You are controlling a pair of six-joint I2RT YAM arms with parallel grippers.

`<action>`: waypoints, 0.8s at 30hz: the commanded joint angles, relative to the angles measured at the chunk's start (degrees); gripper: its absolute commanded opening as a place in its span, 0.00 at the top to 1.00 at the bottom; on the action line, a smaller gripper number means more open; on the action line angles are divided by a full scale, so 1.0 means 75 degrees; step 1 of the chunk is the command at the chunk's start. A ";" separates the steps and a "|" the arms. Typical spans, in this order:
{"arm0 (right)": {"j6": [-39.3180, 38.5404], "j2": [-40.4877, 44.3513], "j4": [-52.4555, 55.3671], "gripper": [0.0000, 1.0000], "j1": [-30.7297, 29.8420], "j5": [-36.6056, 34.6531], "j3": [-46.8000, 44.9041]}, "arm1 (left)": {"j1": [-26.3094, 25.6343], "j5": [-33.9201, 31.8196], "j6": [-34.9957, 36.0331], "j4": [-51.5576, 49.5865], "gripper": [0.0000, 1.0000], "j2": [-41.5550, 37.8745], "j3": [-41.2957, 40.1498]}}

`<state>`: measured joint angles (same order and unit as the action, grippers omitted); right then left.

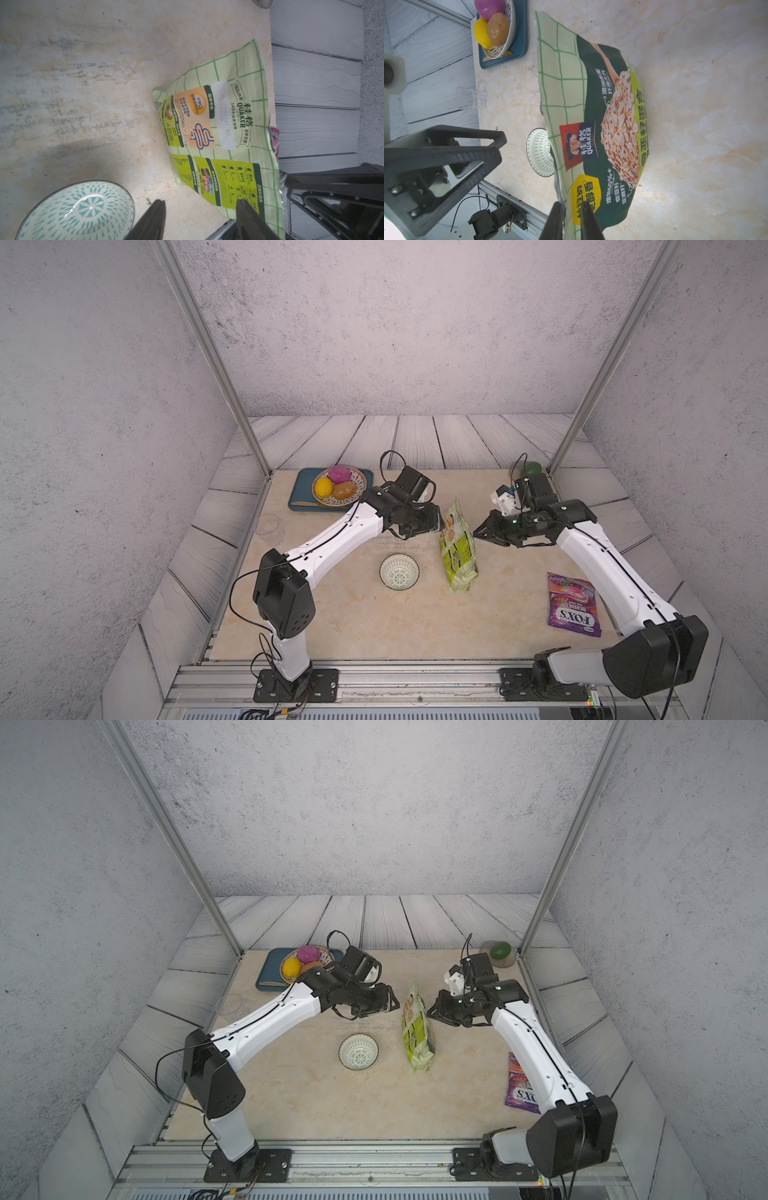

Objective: Pour the oats into the breakfast bowl
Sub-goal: Open the oats bag at the center of the board.

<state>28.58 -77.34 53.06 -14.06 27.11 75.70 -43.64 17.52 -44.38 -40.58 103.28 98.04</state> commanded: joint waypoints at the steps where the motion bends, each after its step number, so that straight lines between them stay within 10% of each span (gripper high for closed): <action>1: -0.0094 0.0119 -0.0011 0.83 -0.0023 0.0090 0.0180 | -0.0041 -0.0051 0.0070 -0.0163 0.41 0.0123 0.0216; 24: -0.0395 -0.0335 -0.0101 0.87 -0.0232 -0.0320 0.0102 | -0.0041 -0.0015 0.0070 -0.0178 0.41 0.0200 0.0252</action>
<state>27.33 -79.35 51.55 -15.49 26.61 75.68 -43.64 17.56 -44.38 -40.95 104.31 98.43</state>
